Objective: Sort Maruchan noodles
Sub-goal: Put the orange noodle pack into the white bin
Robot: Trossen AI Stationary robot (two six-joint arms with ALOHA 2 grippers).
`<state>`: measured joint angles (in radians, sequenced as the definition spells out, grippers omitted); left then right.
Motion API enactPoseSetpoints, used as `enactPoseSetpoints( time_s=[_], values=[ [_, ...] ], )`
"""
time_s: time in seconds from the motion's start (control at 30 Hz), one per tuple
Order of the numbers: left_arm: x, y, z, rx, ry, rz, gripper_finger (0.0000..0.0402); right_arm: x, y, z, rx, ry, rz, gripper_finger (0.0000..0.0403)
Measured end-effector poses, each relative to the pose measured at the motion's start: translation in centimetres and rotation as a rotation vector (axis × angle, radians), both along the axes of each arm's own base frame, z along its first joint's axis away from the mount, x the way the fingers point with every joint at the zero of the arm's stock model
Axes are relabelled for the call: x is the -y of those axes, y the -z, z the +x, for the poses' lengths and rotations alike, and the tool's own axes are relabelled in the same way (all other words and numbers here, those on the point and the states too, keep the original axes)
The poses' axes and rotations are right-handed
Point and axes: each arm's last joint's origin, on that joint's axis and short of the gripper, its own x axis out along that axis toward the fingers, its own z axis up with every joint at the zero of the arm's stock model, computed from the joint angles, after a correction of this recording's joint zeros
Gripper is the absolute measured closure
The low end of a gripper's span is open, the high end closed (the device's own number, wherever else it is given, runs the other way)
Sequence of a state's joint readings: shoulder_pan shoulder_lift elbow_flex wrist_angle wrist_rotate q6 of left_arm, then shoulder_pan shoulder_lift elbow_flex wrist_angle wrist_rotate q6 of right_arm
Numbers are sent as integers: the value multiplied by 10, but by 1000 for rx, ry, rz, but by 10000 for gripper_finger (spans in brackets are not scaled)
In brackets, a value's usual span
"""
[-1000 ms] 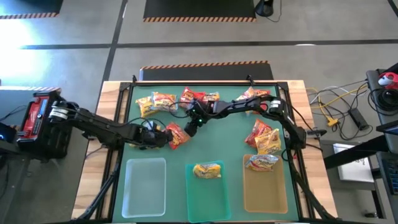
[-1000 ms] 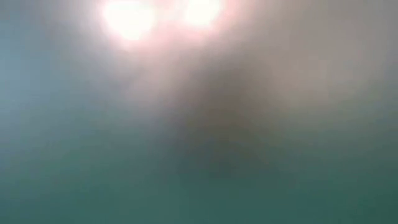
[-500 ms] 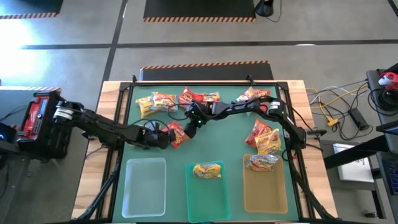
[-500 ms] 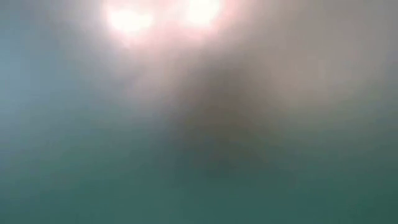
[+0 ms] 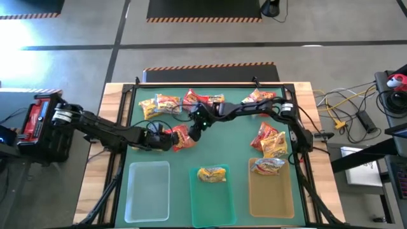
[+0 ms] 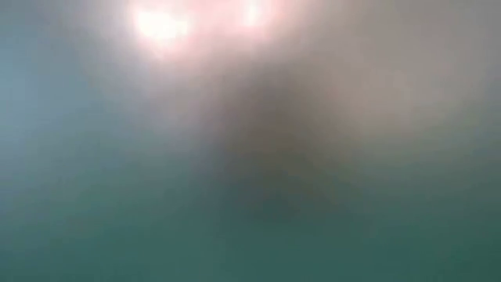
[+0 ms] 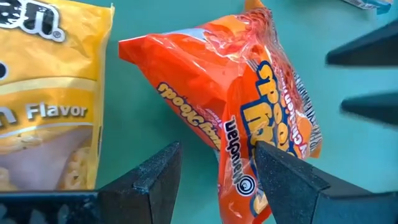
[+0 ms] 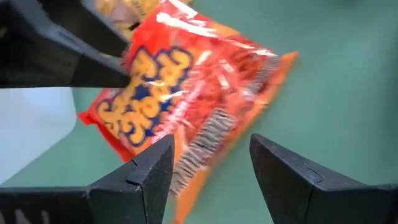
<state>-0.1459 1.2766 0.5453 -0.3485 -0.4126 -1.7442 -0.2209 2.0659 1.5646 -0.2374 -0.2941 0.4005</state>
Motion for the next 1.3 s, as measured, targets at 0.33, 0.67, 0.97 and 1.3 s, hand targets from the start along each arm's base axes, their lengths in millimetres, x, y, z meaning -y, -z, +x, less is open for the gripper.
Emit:
enactPoseSetpoints(
  time_s=[0.33, 0.67, 0.97, 1.3],
  values=[
    [0, -1, 1, 16, 6, -3, 213, -4, 36, 6, -69, -3, 19, 202],
    [0, -1, 5, 33, 23, 27, 213, -4, 40, 10, -45, 9, -6, 202],
    [0, 7, 9, 9, 12, 37, 213, -7, 42, 10, -58, 43, -54, 202],
    [-6, 19, 22, 22, 5, 80, 213, -16, 44, 10, -73, 33, -79, 202]
  ],
)
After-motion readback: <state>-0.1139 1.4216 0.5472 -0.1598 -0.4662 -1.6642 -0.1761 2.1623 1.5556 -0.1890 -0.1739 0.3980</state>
